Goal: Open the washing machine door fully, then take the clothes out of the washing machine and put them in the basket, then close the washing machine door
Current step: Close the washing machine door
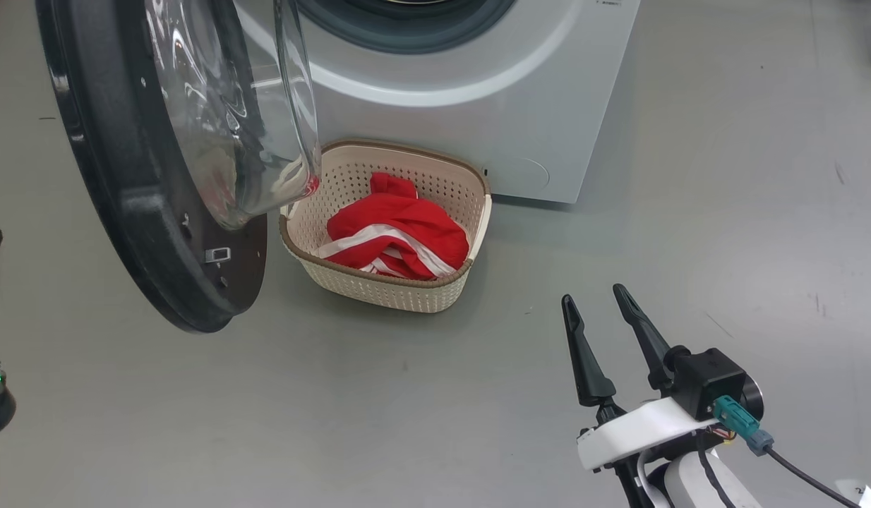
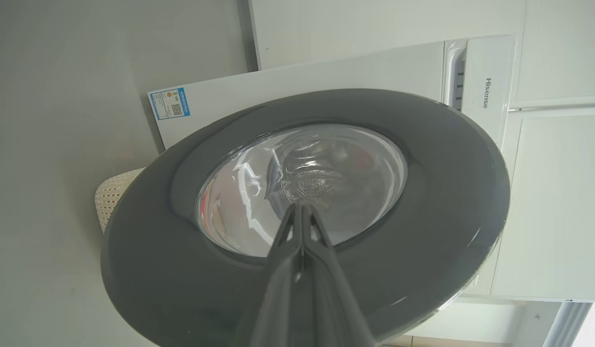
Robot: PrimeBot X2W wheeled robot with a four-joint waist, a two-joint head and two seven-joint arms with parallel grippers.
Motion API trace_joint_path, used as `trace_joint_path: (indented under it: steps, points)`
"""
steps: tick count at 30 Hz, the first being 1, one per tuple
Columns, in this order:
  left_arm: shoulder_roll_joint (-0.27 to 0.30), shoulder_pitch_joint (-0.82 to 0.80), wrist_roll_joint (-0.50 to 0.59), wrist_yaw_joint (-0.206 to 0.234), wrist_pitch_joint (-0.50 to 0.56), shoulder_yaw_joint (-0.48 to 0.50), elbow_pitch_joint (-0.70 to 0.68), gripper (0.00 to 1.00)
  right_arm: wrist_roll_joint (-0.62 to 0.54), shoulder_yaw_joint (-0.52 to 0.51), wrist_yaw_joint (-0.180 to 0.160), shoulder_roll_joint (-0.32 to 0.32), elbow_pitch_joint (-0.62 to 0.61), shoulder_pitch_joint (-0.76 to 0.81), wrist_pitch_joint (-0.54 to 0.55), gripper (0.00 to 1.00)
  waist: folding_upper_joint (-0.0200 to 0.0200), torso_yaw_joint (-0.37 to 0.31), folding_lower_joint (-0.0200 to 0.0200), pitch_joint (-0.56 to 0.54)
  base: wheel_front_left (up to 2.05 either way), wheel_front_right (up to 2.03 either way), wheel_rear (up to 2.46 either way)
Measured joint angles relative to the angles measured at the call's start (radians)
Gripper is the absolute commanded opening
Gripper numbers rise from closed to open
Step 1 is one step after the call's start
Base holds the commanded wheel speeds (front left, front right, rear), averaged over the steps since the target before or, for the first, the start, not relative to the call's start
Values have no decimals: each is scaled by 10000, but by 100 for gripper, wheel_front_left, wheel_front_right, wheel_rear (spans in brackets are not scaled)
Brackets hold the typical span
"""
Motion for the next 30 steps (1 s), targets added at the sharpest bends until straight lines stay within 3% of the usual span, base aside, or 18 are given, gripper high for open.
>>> trace_joint_path:
  steps: [7,17,30]
  points:
    - [146,-15,-84,-10,1001,-435,443,0,0,-25,2,0,134,-5,0,100,0,-188,0,-131,0,0,0]
    - [286,9,-69,-17,1653,-911,1348,0,2,105,81,0,255,-5,-2,100,0,-461,0,-316,0,0,0]
    - [226,6,-284,-17,2207,-1074,1546,0,81,188,86,0,311,-3,0,100,0,-1027,0,-516,0,0,0]
